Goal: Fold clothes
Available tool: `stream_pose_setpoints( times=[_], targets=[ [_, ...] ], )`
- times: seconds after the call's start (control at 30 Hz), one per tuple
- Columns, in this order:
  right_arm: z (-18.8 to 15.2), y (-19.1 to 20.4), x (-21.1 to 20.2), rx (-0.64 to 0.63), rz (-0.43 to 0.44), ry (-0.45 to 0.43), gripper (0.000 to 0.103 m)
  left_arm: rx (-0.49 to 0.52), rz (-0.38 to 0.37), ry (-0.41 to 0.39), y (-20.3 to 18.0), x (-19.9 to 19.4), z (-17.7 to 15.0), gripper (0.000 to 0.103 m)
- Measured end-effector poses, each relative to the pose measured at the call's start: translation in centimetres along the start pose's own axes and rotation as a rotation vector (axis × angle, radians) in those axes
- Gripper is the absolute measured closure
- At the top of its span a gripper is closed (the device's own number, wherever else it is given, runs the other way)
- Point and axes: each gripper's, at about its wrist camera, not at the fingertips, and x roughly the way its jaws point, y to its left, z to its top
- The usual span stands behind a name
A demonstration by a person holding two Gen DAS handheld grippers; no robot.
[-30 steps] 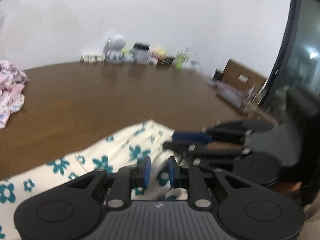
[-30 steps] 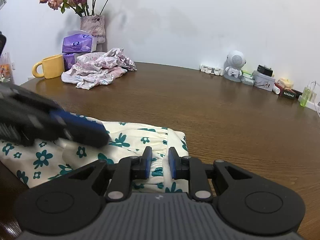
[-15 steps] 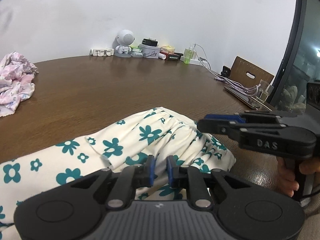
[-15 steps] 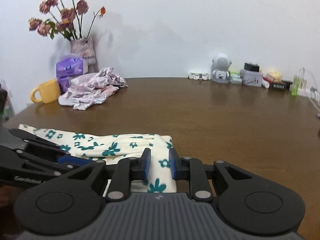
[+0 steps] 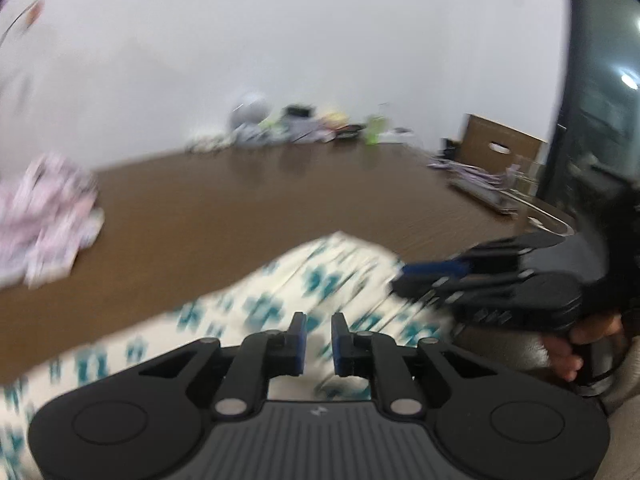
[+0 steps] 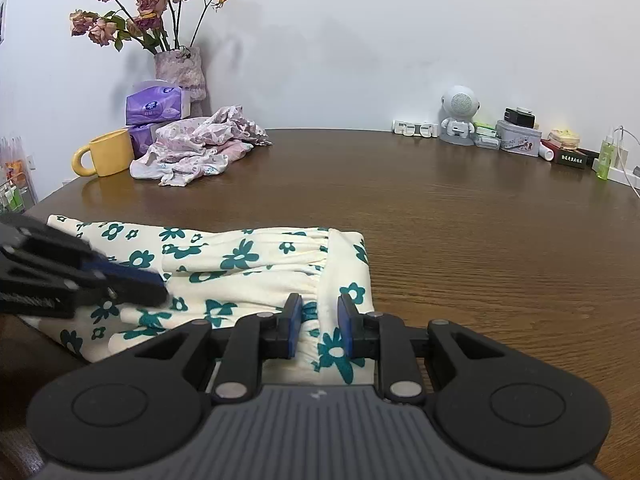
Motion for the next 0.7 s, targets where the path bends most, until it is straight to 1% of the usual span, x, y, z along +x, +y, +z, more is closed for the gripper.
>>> stream_pose_setpoints(
  times=[0.07,0.13,0.23,0.33,0.43,0.57,0.7],
  targets=[
    [0.0,0.0,0.0,-0.002,-0.003,0.001,0.083,0.096,-0.032,0.005,-1.4,0.6,1.4,0.085],
    [0.0,-0.1,0.1,0.004,-0.001,0.001,0.083,0.192,-0.039,0.046,-2.6,2.3,2.2,0.085],
    [0.0,-0.5,0.0,0.027,0.015,-0.002,0.083,0.273,-0.068,0.078,-3.6,4.7,2.9,0.085],
    [-0.1,-1.3,-0.2,0.065,0.048,-0.014,0.083,0.32,-0.078,0.117,-3.5,6.0,2.2,0.086],
    [-0.1,-1.8,-0.8,0.096,0.055,-0.025,0.083,0.293,-0.101,0.12,-2.5,5.6,1.5,0.086],
    [-0.1,-2.0,-1.9,0.118,0.035,-0.037,0.083,0.261,-0.131,0.114,-1.1,4.7,0.3,0.086],
    [-0.3,-1.9,-1.4,0.125,0.029,0.003,0.083,0.244,-0.136,0.117,0.1,3.6,-0.4,0.086]
  ],
)
